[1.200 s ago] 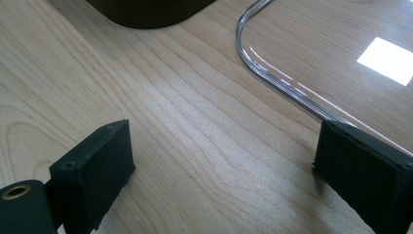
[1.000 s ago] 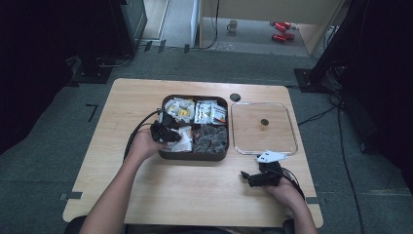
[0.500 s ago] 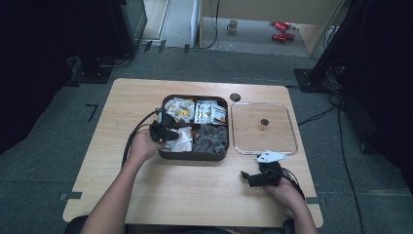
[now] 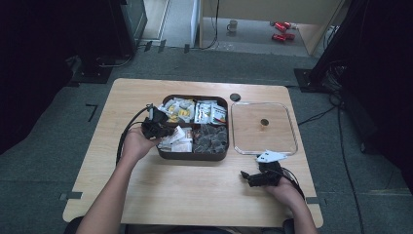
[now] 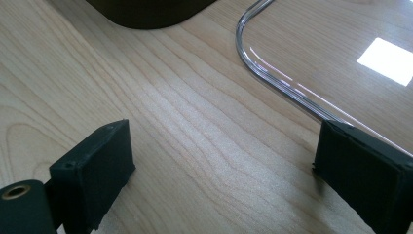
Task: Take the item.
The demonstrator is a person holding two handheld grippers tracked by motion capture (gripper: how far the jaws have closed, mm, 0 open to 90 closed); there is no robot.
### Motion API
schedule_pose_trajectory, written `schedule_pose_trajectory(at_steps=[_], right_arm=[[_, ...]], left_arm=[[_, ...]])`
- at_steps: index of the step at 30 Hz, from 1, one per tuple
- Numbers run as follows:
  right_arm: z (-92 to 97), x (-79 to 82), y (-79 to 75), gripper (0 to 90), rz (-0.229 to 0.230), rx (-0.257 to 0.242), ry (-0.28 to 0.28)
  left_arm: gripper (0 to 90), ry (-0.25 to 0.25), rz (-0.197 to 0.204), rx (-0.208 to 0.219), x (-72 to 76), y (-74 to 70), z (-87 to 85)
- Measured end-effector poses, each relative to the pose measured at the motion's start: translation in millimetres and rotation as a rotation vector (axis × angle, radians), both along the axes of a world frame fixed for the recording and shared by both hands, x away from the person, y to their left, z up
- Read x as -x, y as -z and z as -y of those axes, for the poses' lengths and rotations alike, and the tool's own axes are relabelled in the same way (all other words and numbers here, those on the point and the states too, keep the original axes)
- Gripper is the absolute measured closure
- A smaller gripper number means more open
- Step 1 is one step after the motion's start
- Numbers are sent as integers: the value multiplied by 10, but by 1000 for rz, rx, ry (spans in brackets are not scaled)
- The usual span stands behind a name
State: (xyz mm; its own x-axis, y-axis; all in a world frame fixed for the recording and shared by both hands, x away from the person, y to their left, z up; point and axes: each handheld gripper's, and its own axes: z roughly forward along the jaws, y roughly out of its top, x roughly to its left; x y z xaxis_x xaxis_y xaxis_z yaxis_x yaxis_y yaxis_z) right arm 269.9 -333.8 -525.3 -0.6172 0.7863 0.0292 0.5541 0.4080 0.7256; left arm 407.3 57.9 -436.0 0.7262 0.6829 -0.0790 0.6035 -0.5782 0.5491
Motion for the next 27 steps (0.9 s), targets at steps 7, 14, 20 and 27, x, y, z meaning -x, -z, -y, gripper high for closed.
schedule_pose_trajectory(at_steps=[7,14,20,27], right_arm=[[0,0,0,71,0,0,0],[-1,-2,0,72,0,0,0],[-1,-2,0,72,-1,0,0],[-1,-2,0,72,0,0,0]], left_arm=[[900,-31,20,29,16,-130,-146],[900,-52,40,44,46,-219,-269],[900,-91,54,60,81,-289,-440],[900,-126,65,73,104,-330,-601]])
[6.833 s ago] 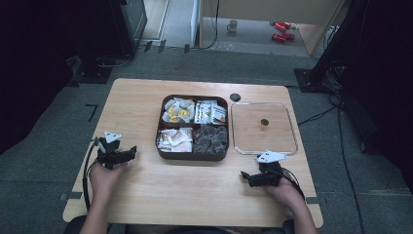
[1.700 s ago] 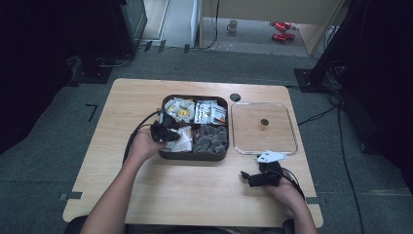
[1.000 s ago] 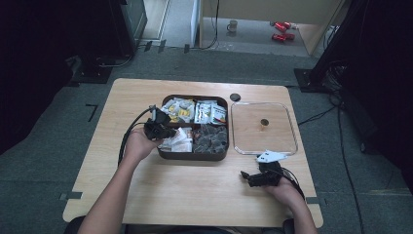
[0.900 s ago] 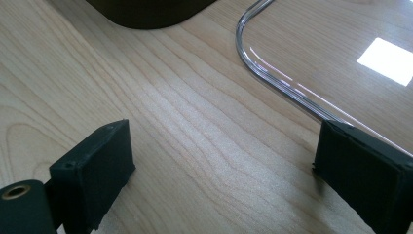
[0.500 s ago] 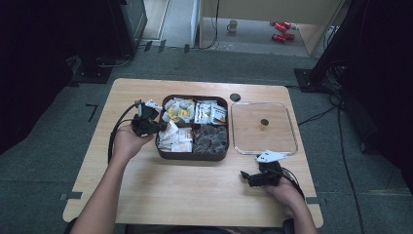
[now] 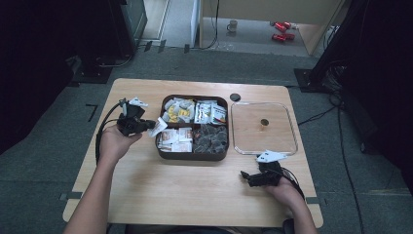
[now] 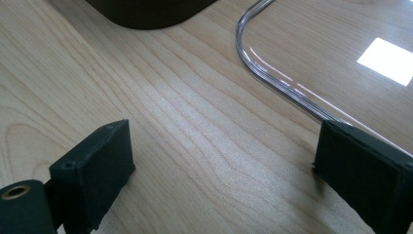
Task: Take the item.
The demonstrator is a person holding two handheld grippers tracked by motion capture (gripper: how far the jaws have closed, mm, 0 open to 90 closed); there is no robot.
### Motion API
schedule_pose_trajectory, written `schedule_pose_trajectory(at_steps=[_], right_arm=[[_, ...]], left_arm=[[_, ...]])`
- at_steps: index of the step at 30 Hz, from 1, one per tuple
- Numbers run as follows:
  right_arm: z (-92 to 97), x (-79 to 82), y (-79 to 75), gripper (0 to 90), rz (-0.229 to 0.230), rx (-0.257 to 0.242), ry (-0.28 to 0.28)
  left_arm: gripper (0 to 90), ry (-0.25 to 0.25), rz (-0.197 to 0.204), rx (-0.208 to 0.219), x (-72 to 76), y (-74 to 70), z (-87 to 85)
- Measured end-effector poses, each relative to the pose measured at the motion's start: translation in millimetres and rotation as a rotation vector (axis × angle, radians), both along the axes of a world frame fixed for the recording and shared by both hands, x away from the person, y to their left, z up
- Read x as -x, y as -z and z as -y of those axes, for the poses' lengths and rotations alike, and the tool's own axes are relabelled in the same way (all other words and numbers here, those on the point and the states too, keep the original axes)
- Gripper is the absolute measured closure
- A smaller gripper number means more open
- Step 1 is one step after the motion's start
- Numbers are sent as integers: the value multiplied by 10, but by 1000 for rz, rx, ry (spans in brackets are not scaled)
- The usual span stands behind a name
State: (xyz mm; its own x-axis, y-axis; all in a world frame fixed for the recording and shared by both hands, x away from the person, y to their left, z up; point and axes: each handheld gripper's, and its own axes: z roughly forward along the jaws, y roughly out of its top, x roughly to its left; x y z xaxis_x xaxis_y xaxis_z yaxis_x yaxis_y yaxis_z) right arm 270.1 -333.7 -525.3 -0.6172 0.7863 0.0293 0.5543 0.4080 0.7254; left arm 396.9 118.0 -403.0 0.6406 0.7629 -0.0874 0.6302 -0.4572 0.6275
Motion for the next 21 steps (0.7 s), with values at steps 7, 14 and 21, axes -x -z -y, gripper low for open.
schedule_pose_trajectory(at_steps=[7,14,21], right_arm=[[0,0,0,72,0,0,0],[-1,0,0,71,-1,0,1],[0,0,0,72,0,0,0]], left_arm=[[900,-49,12,17,45,-13,-193],[900,-82,15,19,70,7,-313],[900,-125,22,11,82,36,-439]])
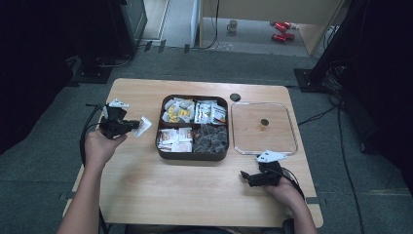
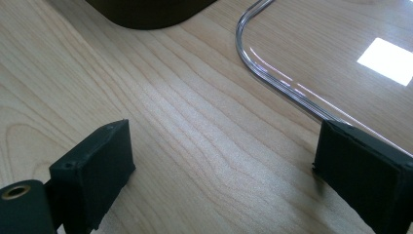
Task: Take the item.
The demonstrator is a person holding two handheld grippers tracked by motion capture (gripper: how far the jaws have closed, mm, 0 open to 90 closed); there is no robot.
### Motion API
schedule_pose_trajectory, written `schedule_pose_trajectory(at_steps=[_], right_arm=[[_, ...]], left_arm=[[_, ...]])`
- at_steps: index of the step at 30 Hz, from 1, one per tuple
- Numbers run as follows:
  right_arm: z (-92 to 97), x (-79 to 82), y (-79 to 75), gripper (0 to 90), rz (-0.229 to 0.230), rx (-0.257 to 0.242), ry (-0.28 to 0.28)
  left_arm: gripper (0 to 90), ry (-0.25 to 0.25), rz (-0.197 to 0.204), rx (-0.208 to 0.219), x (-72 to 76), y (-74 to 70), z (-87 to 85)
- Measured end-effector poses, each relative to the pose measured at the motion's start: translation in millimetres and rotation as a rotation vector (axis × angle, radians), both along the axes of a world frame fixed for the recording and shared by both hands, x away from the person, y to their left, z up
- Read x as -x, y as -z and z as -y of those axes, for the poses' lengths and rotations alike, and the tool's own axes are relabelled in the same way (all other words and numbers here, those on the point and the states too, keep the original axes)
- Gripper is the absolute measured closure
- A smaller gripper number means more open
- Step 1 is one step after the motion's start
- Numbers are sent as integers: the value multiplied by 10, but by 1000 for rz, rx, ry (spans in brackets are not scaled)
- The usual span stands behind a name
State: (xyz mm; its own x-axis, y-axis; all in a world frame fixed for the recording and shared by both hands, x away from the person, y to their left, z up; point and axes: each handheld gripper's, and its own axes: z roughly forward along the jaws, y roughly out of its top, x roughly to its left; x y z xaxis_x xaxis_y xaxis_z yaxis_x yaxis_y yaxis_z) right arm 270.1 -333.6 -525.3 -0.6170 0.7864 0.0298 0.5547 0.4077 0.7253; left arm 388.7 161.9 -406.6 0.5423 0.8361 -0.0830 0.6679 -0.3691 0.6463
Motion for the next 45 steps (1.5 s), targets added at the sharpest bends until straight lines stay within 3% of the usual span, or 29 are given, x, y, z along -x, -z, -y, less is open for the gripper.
schedule_pose_trajectory(at_steps=[5,13,18,39,43,45], right_arm=[[-1,-1,0,71,0,0,0],[-2,-1,0,72,-1,0,1],[-2,-3,-1,71,-1,0,1],[-5,-7,0,71,1,1,1],[-5,-7,0,72,1,1,1],[-5,-7,0,71,0,0,1]], left_arm=[[900,-19,-13,-12,-6,87,-45],[900,-80,-78,-24,-35,438,-174],[900,-91,-90,-42,-38,564,-176],[887,-100,-104,-59,-168,792,14],[757,-105,-102,-66,-167,787,0],[721,-112,-89,-45,-142,758,-35]])
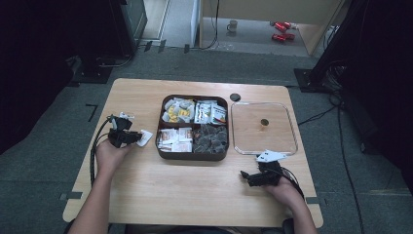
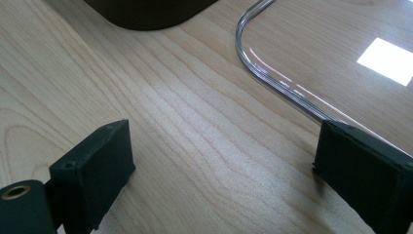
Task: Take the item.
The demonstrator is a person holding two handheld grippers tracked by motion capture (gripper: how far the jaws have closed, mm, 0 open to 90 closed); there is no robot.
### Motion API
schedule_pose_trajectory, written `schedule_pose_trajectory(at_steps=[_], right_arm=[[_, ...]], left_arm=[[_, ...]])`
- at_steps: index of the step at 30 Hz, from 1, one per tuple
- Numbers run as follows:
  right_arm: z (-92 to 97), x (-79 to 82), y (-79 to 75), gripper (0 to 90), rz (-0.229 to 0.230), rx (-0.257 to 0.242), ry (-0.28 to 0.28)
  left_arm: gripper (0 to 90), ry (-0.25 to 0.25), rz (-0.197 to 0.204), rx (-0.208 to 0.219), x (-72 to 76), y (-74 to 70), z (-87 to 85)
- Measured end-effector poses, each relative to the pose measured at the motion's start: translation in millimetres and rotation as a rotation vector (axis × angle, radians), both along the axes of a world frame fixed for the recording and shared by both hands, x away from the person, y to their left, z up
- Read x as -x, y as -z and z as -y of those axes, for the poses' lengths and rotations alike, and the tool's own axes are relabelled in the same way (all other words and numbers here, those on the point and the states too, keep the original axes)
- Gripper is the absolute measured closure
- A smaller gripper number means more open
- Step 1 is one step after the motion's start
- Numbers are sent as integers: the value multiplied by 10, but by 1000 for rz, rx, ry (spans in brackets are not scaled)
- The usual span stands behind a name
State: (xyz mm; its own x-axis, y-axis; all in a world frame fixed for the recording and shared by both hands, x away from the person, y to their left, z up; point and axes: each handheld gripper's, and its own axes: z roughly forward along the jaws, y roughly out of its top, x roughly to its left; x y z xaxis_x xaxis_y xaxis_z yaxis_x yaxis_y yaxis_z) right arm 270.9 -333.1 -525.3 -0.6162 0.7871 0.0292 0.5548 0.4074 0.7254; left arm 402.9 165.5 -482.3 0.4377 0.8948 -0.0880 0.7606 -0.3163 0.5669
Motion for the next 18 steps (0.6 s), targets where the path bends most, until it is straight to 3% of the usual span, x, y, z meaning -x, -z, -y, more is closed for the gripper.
schedule_pose_trajectory(at_steps=[4,6,18], right_arm=[[0,0,0,72,0,0,0],[0,0,0,71,0,0,0],[0,0,0,71,-1,0,0]], left_arm=[[612,-10,31,-6,41,-49,-23],[576,-29,69,-14,96,-97,-48],[523,-64,122,31,316,-117,-277]])
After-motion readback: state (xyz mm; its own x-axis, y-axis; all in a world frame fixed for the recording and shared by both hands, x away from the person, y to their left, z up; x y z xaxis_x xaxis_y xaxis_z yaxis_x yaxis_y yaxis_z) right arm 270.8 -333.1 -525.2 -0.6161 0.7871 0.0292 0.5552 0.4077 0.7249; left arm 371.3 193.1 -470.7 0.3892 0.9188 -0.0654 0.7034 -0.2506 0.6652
